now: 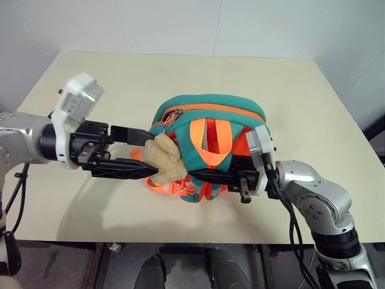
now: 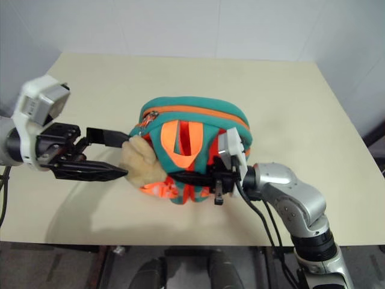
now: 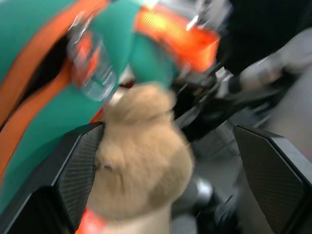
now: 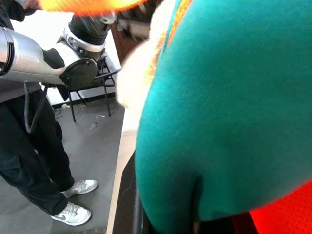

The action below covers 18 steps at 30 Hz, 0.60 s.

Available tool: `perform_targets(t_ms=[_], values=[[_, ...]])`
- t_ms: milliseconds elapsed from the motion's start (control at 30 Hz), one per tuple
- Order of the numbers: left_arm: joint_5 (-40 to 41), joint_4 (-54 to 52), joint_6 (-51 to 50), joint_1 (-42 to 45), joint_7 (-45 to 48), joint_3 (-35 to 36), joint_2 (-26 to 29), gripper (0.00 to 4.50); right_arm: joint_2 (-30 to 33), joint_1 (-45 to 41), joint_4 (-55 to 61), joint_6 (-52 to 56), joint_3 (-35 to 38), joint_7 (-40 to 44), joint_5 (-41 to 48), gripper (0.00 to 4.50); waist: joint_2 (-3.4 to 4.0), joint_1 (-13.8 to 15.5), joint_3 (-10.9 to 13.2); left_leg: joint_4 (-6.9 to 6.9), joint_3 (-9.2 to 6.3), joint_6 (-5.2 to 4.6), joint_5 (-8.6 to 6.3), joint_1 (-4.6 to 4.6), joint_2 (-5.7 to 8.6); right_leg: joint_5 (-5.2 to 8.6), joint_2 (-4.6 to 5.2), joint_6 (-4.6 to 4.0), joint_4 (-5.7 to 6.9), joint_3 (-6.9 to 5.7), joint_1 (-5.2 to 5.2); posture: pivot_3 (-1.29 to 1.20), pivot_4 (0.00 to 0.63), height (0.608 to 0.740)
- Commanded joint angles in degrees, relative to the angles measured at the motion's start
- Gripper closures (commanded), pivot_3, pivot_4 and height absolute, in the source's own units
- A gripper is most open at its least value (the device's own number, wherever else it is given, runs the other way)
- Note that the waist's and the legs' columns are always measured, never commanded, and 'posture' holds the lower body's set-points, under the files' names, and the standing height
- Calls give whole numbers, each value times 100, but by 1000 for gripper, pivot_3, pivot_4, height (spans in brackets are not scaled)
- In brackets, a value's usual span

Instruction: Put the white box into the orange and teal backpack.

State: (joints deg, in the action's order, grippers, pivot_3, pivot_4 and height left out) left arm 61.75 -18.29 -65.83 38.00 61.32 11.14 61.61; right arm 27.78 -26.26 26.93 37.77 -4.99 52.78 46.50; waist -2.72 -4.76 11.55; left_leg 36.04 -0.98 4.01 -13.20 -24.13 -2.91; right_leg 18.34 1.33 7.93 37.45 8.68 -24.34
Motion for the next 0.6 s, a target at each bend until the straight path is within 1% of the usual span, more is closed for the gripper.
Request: perform_targets(t_ms=[33, 200, 233, 300, 600], values=[[-299, -110, 298, 43, 200, -197, 94, 0, -55, -40, 205, -151, 123, -43, 81, 4497, 0, 4, 0, 0, 1, 0, 0, 0, 0, 0, 0, 0, -2, 0, 1, 0, 150, 740], [-519, -89, 501, 260, 333, -437, 50, 0, -72, -50, 204, -154, 107, -69, 57, 4497, 0, 4, 0, -2, 1, 0, 0, -1, 0, 0, 0, 0, -3, -1, 0, 0, 150, 740], [-598, -70, 572, 298, 337, -496, 25, 185, -75, -54, 202, -156, 103, -70, 51, 4497, 0, 3, 0, -2, 1, 0, 0, -1, 0, 0, 0, 0, -3, 0, 1, 0, 150, 740], [-687, -6, 666, 390, 315, -561, -72, 581, -78, -65, 197, -159, 104, -73, 48, 4497, 0, 4, 0, -1, 1, -1, 0, -1, 0, 0, 0, 0, -3, 0, 1, 0, 150, 740], [-940, 174, 703, 671, 338, -801, -332, 3215, -89, -90, 193, -169, 109, -102, 35, 4497, 0, 4, 0, -2, 0, -1, 0, -2, 0, 0, -1, 1, -3, 0, 0, 0, 150, 740]])
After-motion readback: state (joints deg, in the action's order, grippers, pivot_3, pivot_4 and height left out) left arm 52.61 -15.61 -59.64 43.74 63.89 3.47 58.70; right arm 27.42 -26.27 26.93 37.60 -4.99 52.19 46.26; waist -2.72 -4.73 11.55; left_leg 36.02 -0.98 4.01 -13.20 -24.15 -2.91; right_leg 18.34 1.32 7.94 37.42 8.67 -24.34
